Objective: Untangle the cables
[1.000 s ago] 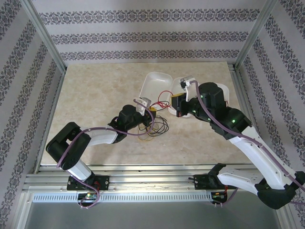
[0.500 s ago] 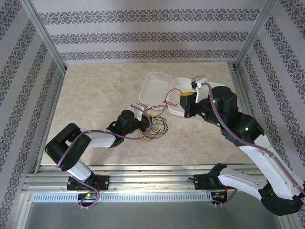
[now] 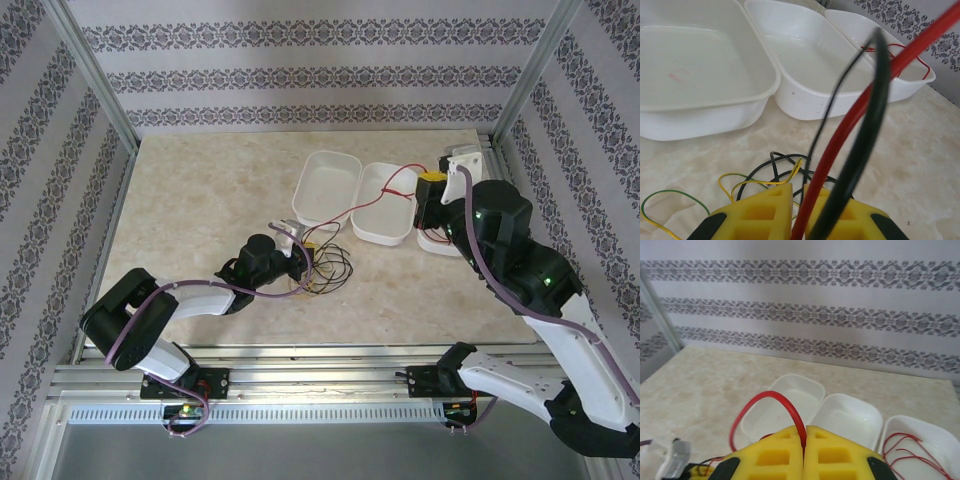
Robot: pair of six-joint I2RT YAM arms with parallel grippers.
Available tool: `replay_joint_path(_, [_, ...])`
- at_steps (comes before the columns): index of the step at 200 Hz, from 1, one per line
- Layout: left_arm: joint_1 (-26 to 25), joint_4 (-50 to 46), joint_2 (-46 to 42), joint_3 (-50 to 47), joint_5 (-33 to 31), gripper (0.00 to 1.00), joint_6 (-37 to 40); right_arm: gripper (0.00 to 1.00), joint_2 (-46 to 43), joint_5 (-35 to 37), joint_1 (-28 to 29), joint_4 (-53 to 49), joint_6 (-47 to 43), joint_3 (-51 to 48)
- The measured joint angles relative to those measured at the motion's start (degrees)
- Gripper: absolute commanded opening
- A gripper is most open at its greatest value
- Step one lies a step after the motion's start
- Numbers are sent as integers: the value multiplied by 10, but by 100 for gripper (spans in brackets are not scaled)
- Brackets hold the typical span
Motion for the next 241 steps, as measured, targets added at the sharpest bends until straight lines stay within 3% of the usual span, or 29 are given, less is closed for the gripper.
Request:
replay_joint_path(115, [0,-8,0,0,0,13,0,0,10,193,-26,13,-111,122])
replay_joint_path(149, [0,-8,0,0,0,13,0,0,27,235,-66,2,-120,120])
replay_joint_path(176, [0,-8,0,0,0,13,0,0,61,221,-141,-25,-110,119])
replay_joint_path(212, [0,-10,0,0,0,13,-2,0,99,124,-267,-53,-75,93])
replay_joint_path(241, [0,-10,3,0,0,13,-2,0,108,78,-307,-55,-58,58])
